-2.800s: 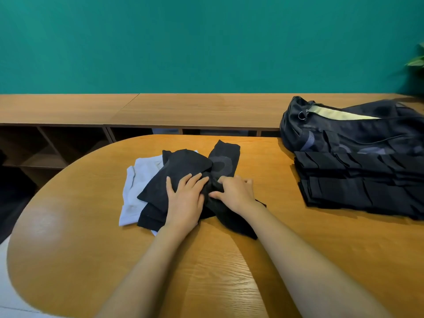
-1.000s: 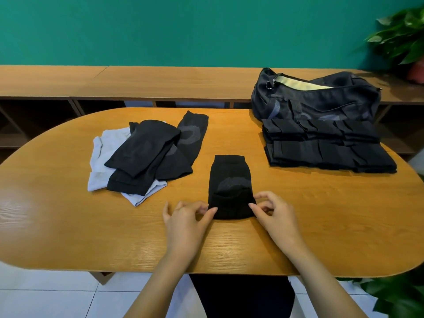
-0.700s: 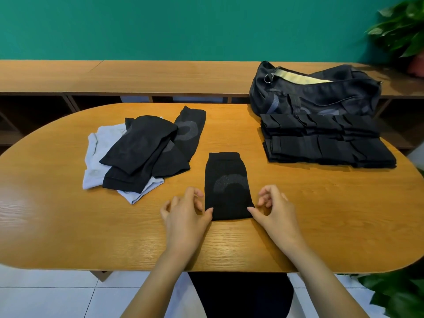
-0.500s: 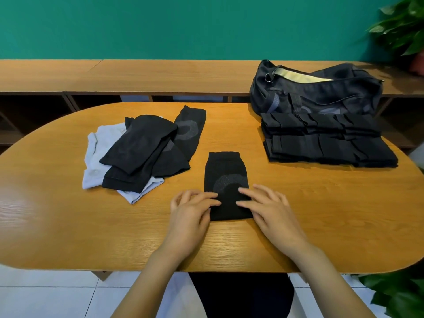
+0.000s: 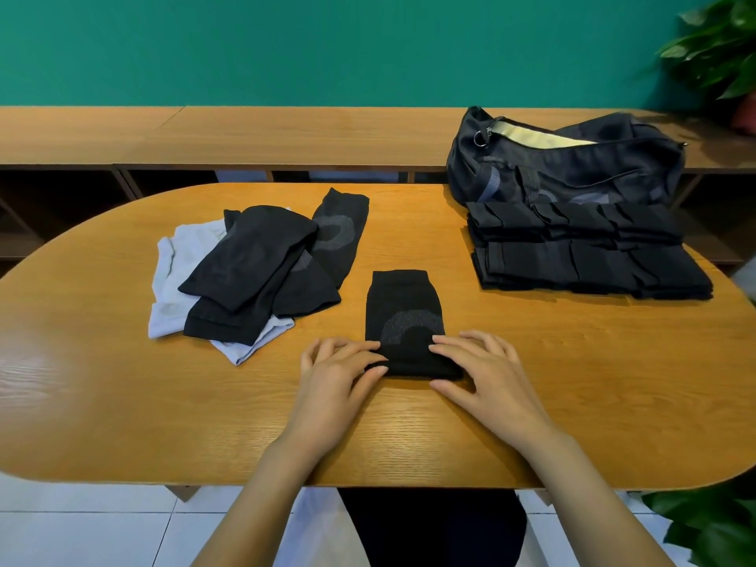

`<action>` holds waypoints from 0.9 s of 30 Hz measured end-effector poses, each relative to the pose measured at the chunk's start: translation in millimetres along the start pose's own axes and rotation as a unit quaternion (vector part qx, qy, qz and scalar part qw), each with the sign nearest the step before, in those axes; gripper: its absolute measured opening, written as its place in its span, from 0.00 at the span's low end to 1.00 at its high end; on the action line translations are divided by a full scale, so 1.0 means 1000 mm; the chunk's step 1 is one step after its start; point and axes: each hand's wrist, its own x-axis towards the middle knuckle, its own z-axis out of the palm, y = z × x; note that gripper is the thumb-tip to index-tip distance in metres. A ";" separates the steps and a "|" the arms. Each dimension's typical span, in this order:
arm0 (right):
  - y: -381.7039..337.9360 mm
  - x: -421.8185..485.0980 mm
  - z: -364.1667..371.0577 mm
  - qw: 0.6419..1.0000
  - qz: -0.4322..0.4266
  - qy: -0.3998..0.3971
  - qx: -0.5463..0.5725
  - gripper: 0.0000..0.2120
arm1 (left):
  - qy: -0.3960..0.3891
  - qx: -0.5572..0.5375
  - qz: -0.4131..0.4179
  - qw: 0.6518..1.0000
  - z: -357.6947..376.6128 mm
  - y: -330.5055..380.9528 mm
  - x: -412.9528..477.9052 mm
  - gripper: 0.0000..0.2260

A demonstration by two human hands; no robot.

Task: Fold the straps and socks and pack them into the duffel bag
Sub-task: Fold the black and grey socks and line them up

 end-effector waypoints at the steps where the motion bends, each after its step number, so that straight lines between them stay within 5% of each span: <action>1: 0.000 0.000 0.001 1.000 0.002 0.014 0.006 0.22 | 0.007 0.001 -0.004 1.000 0.000 0.000 0.000 0.22; 6: -0.001 0.001 0.003 0.991 0.082 0.054 0.088 0.16 | 0.011 -0.009 -0.008 1.000 -0.005 0.006 -0.002 0.25; 14: -0.006 0.002 0.005 0.967 0.101 0.146 0.182 0.25 | 0.112 -0.070 -0.074 0.989 0.002 0.015 0.000 0.21; 19: -0.004 0.002 0.009 0.971 0.117 0.156 0.140 0.24 | 0.107 -0.079 -0.103 0.986 0.008 0.018 0.004 0.20; 25: 0.000 -0.001 0.011 0.985 0.047 0.162 0.041 0.15 | 0.088 0.035 0.035 0.995 0.011 0.016 0.012 0.12; 27: 0.003 -0.001 0.008 0.992 0.037 0.114 0.042 0.19 | 0.024 0.020 0.048 0.998 0.008 0.013 0.015 0.18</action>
